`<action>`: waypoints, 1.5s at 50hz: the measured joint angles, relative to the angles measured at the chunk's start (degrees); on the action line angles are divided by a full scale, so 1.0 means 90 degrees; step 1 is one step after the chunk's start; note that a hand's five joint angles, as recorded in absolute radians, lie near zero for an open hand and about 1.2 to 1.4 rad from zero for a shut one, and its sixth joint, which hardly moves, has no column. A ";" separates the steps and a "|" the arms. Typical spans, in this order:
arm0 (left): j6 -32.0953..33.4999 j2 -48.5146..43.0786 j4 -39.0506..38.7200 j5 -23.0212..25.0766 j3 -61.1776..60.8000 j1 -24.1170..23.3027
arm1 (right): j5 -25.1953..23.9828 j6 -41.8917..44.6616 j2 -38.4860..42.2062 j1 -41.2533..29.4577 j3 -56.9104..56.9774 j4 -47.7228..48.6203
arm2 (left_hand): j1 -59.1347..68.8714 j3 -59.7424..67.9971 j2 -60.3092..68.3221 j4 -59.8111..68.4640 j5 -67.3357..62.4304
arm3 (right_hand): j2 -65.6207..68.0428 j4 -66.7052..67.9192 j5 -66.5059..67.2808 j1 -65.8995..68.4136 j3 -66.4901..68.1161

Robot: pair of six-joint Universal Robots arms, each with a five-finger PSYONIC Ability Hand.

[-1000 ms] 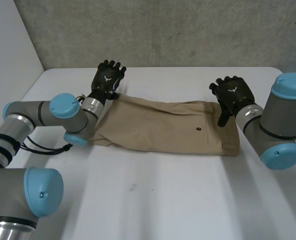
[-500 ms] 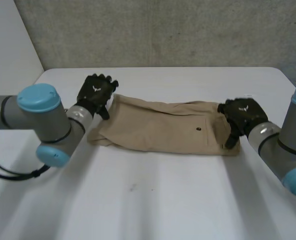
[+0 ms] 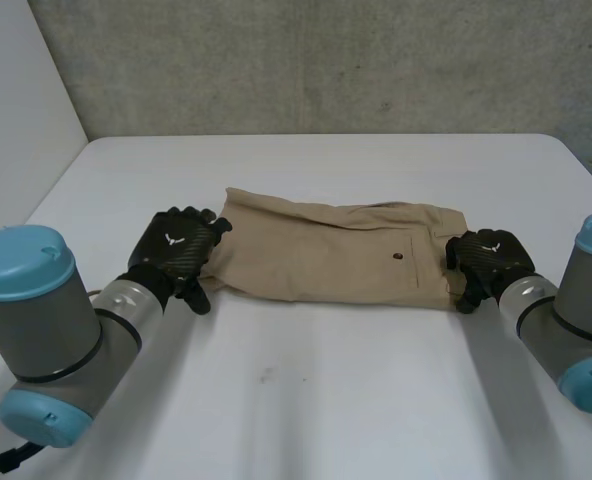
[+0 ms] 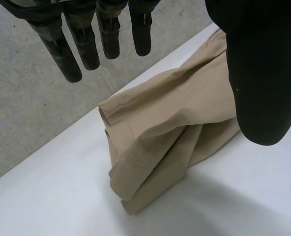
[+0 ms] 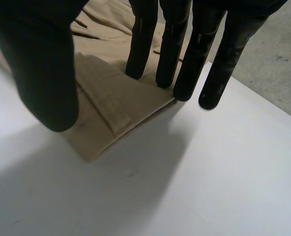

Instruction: Fold the shorts.

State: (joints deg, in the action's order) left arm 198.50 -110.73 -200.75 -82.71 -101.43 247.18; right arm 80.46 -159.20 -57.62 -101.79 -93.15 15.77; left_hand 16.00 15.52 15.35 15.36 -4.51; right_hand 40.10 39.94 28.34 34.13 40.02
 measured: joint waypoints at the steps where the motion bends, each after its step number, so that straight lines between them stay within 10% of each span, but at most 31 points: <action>1: -0.0005 0.0032 0.0000 0.0000 -0.0034 -0.0004 | -0.0001 0.0001 0.0082 -0.0001 0.0067 0.0046 | 0.0000 0.0000 -0.0001 0.0000 0.0010 | 0.0551 0.0491 0.0451 0.0416 0.0487; 4: -0.0026 0.0104 0.0002 -0.0003 -0.0102 -0.0009 | -0.0010 0.0003 0.0242 -0.0002 0.0228 0.0104 | 0.0000 0.0000 -0.0001 0.0000 0.0007 | 0.0733 0.0691 0.0634 0.0552 0.0682; 5: -0.0033 0.0123 0.0004 -0.0005 -0.0122 -0.0009 | -0.0012 0.0003 0.0274 0.0001 0.0281 0.0108 | 0.0000 0.0000 -0.0001 0.0000 0.0008 | 0.2983 0.2998 0.2712 0.1998 0.2852; 24: -0.0053 0.0957 0.0035 -0.0127 -0.0564 0.0112 | -0.0165 0.1583 -0.0496 0.1565 0.0936 -0.1397 | -0.0141 -0.0110 -0.0156 -0.0142 0.0111 | 0.3037 0.3143 0.2979 0.2289 0.2951; 40: -0.0055 0.1183 0.0021 -0.0144 -0.0669 0.0067 | -0.0649 0.2239 -0.0204 -0.1484 0.2739 -0.1583 | -0.0141 -0.0110 -0.0186 -0.0184 0.0145 | 0.3037 0.3150 0.3017 0.2379 0.3190; 47: -0.0060 0.1203 0.0010 -0.0154 -0.0489 -0.0048 | -0.1693 0.1865 0.0785 -0.2821 0.2853 -0.1338 | -0.0142 -0.0111 -0.0216 -0.0201 0.0155 | 0.2268 0.2400 0.2510 0.1905 0.2410; 53: -0.0195 0.1198 0.0001 -0.0164 -0.0200 -0.0073 | -0.1885 0.1030 0.0917 -0.2991 0.2847 -0.1320 | -0.0142 -0.0111 -0.0216 -0.0201 0.0162 | -0.2777 -0.2761 -0.2503 -0.2402 -0.2747; 65: -0.1184 0.0560 0.0130 -0.0174 0.1424 -0.0341 | -0.0981 -0.1807 -0.0491 -0.1900 0.2802 -0.1295 | -0.0142 -0.0111 -0.0216 -0.0201 0.0162 | -0.3062 -0.2955 -0.2711 -0.2505 -0.3070; 75: -0.1551 -0.1272 0.0977 -0.0636 0.3285 -0.1359 | -0.0856 -0.2046 0.0107 -0.1462 0.2878 -0.1500 | -0.0142 -0.0111 -0.0216 -0.0201 0.0161 | -0.3062 -0.2955 -0.2711 -0.2505 -0.3071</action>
State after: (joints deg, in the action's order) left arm 184.54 -122.17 -191.95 -88.44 -71.87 234.94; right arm 72.76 -177.62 -56.66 -114.95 -67.25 2.27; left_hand 14.73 14.53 13.40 13.55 -3.06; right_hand 12.54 13.35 3.95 11.59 12.39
